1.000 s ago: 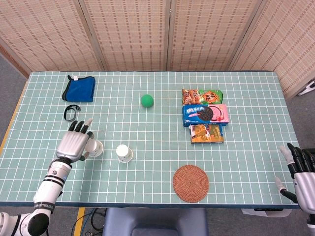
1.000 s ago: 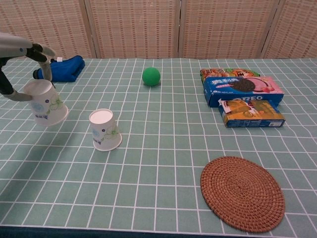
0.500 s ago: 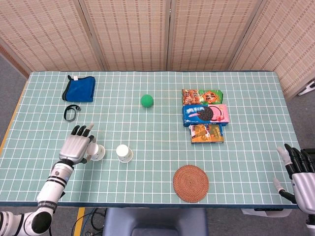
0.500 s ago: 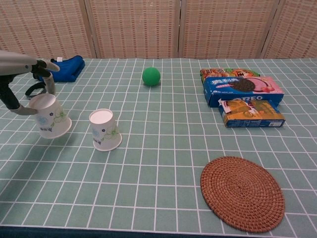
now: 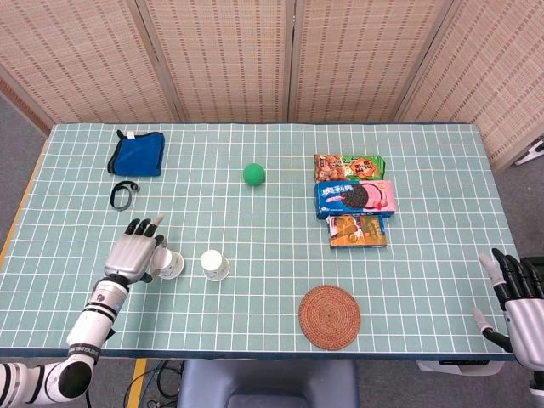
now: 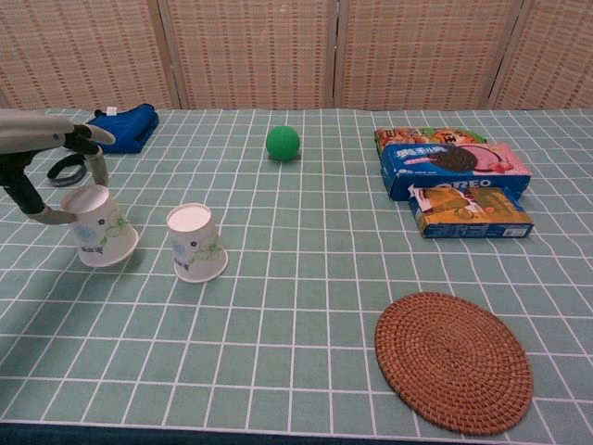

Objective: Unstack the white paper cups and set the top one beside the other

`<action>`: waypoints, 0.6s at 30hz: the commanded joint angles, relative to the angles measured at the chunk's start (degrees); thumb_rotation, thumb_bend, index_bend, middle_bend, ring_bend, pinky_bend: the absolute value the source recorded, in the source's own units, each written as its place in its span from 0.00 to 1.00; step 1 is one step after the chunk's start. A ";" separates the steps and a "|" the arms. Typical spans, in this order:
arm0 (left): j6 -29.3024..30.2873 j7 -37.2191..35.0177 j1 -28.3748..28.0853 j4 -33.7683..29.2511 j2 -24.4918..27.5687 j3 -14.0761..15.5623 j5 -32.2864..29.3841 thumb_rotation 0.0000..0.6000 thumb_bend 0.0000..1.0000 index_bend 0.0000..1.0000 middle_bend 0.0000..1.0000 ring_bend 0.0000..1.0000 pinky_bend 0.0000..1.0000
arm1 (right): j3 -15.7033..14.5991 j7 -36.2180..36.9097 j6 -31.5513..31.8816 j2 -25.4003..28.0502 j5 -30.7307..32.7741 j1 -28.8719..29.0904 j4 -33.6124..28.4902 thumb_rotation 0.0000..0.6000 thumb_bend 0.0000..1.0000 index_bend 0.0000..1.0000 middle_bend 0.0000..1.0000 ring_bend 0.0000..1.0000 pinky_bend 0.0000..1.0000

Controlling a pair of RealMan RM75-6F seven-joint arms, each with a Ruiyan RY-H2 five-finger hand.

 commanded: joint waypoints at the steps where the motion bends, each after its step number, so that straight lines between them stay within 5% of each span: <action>1: -1.20 -1.17 0.37 1.05 -0.17 -0.11 0.41 1.00 0.30 0.42 0.00 0.00 0.00 | 0.09 -0.18 -0.14 -0.09 0.21 0.08 -0.02 1.00 0.30 0.01 0.00 0.00 0.00; 18: -4.54 -6.41 2.51 5.41 -1.18 -0.27 4.87 1.00 0.29 0.42 0.00 0.00 0.00 | 0.13 -0.93 -0.44 -0.31 0.64 0.17 -0.22 1.00 0.30 0.01 0.00 0.00 0.00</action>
